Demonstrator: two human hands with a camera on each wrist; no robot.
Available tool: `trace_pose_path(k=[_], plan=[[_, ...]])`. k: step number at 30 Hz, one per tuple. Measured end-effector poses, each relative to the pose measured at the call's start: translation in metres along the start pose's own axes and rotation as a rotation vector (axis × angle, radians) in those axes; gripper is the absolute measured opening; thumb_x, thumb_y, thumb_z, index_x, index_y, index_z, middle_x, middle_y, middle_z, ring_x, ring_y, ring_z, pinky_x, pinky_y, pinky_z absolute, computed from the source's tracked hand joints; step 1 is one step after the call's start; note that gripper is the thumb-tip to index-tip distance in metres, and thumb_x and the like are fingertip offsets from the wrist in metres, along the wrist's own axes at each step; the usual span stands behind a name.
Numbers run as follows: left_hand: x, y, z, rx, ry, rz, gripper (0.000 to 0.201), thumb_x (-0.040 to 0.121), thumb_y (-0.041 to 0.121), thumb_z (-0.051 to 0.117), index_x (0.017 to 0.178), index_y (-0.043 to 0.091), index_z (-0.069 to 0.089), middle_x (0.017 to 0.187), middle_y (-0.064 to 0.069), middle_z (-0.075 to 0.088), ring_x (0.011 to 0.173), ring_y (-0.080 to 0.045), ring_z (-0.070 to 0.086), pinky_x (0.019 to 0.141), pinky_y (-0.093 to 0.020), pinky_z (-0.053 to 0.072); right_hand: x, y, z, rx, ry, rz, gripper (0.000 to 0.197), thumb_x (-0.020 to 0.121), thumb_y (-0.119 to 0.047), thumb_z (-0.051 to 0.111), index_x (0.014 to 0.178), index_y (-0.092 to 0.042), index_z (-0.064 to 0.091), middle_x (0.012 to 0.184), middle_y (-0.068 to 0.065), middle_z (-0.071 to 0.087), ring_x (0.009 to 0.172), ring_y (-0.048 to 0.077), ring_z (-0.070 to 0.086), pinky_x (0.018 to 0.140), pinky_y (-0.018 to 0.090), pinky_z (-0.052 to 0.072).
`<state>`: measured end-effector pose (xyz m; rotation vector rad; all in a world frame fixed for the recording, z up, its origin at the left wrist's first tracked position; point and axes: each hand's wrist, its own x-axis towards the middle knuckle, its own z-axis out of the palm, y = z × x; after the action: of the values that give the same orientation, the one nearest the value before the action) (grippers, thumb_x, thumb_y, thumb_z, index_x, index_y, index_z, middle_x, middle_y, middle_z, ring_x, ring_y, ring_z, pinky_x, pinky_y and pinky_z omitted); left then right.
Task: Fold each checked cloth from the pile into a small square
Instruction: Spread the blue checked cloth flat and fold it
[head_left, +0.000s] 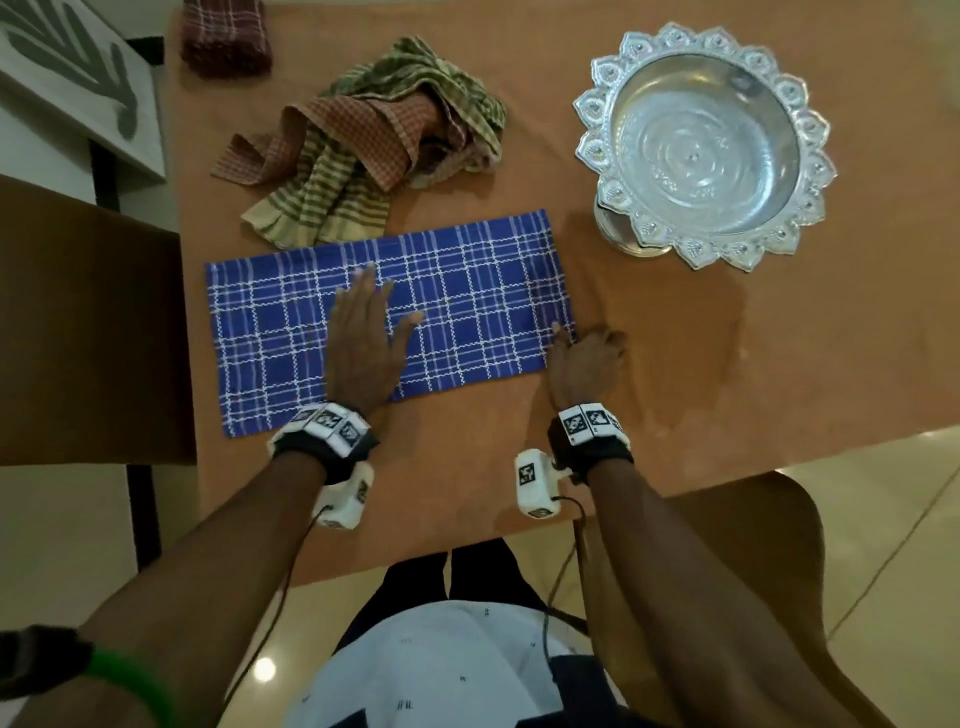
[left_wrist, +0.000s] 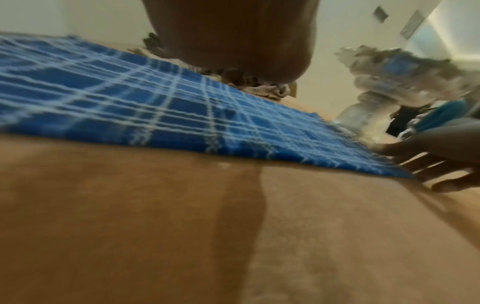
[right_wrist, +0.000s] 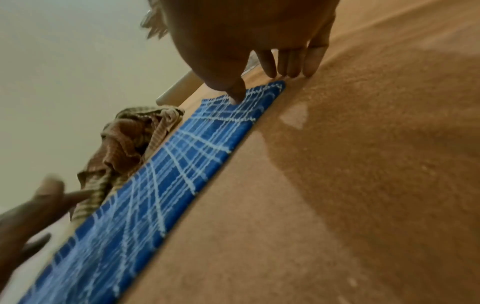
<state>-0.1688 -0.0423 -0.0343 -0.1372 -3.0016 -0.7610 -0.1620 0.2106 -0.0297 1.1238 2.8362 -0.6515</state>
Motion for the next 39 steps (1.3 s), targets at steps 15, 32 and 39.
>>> trace_pose_path(k=[15,32,39], plan=[[0.060,0.121,0.009,-0.309,-0.538,-0.062,0.060,0.100,0.055,0.043,0.094,-0.001,0.065,0.081,-0.023,0.067,0.069,-0.029,0.062,0.066,-0.037,0.049,0.002,0.001,-0.018,0.484,-0.079,-0.173,0.025,0.083,-0.025,0.071,0.078,-0.001,0.066,0.076,0.014,0.066,0.069,0.028,0.059,0.062,0.031,0.037],[0.101,-0.005,-0.067,-0.332,-0.176,-0.315,0.033,0.092,0.031,0.070,0.079,0.001,0.063,0.076,-0.019,0.064,0.073,-0.028,0.060,0.067,-0.038,0.046,-0.131,-0.089,0.024,0.216,-0.146,-1.068,0.008,0.082,-0.009,0.048,0.078,-0.006,0.055,0.074,0.009,0.053,0.061,0.024,0.046,0.057,0.030,0.024],[0.069,-0.102,-0.106,-0.368,-0.160,-0.390,0.045,0.079,0.043,0.079,0.071,0.001,0.066,0.069,-0.018,0.066,0.068,-0.030,0.068,0.068,-0.050,0.059,-0.187,-0.128,0.054,0.169,-0.320,-1.128,0.014,0.076,0.005,0.066,0.084,-0.003,0.057,0.078,0.013,0.054,0.062,0.027,0.047,0.053,0.035,0.035]])
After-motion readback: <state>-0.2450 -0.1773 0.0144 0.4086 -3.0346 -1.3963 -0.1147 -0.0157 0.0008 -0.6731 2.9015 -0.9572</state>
